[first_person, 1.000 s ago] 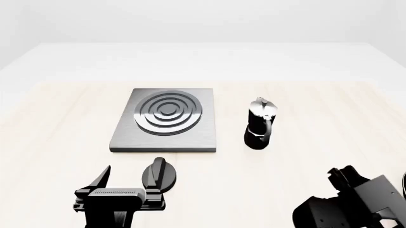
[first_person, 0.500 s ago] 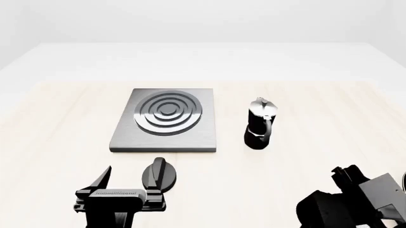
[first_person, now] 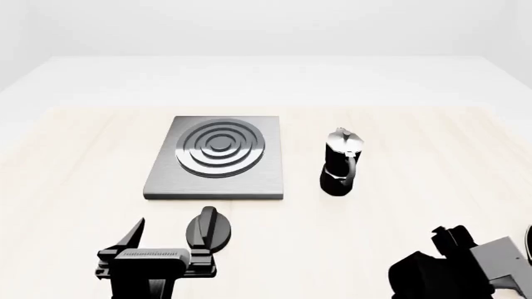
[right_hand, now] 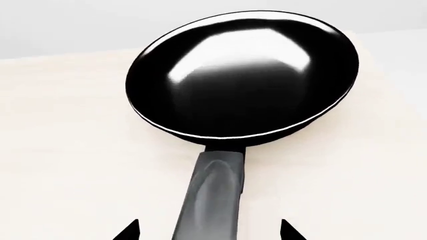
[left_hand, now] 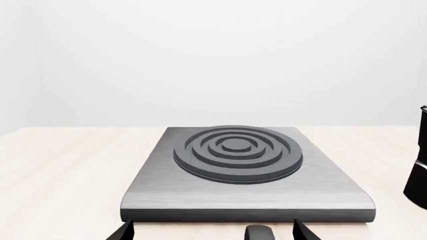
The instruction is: Put the frying pan on the stove.
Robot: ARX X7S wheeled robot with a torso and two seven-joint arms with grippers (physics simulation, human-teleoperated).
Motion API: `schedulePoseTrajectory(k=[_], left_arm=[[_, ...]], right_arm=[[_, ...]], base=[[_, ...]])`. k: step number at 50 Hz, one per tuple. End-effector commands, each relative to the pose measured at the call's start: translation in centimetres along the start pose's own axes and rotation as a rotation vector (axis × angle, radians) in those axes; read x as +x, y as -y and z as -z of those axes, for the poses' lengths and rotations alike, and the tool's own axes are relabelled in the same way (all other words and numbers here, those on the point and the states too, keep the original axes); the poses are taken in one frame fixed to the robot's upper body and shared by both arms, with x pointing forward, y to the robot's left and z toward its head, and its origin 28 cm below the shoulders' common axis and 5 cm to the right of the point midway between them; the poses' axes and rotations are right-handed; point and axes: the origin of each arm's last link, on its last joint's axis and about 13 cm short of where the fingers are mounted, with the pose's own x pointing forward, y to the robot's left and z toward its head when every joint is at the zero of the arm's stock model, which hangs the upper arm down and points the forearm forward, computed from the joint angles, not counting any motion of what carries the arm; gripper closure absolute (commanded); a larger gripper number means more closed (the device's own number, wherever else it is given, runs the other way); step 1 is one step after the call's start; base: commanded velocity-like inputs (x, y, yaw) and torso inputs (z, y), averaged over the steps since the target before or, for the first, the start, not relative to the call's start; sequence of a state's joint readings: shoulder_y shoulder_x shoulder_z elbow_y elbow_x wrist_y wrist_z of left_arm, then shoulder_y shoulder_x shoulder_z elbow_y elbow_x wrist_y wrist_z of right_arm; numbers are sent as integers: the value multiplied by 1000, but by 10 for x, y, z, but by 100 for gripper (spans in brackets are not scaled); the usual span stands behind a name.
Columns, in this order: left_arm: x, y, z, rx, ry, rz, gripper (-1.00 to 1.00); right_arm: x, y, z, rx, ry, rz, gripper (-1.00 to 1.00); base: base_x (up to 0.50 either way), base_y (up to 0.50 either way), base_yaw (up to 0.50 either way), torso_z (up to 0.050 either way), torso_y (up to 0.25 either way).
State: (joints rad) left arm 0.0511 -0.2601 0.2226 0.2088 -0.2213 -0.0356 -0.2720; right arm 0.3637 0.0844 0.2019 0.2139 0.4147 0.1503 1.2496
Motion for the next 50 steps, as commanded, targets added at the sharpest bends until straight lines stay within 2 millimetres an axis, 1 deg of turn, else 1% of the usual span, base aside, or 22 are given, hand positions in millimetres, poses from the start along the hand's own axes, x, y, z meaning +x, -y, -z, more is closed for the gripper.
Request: schedulePoseTrajectory(k=[1, 13, 14, 19, 30, 40, 44, 50], left_arm=[[1, 0, 0, -1, 0, 2, -100], [1, 1, 2, 2, -4, 7, -100], [1, 1, 2, 2, -4, 7, -100], [1, 3, 1, 4, -2, 12, -100], [-1, 3, 0, 5, 0, 14, -100], [0, 3, 0, 8, 1, 10, -100], [0, 4, 0, 9, 2, 10, -100], [0, 5, -1, 11, 5, 12, -100]], right_arm=[[3, -2, 9, 1, -55, -6, -100], [4, -3, 11, -5, -62, -9, -100], [3, -3, 11, -3, -65, -22, 100], [1, -2, 6, -7, -43, -24, 100], [-1, 1, 4, -4, -17, -36, 100], [-18, 2, -8, -22, 87, -132, 100], [-24, 3, -15, -16, 110, -156, 100], [-31, 3, -20, -17, 141, -192, 100]], base=[[0, 0, 0, 0, 0], [0, 0, 0, 0, 0], [0, 0, 0, 0, 0], [0, 0, 0, 0, 0], [0, 0, 0, 0, 0], [0, 0, 0, 0, 0], [0, 0, 0, 0, 0], [0, 0, 0, 0, 2]])
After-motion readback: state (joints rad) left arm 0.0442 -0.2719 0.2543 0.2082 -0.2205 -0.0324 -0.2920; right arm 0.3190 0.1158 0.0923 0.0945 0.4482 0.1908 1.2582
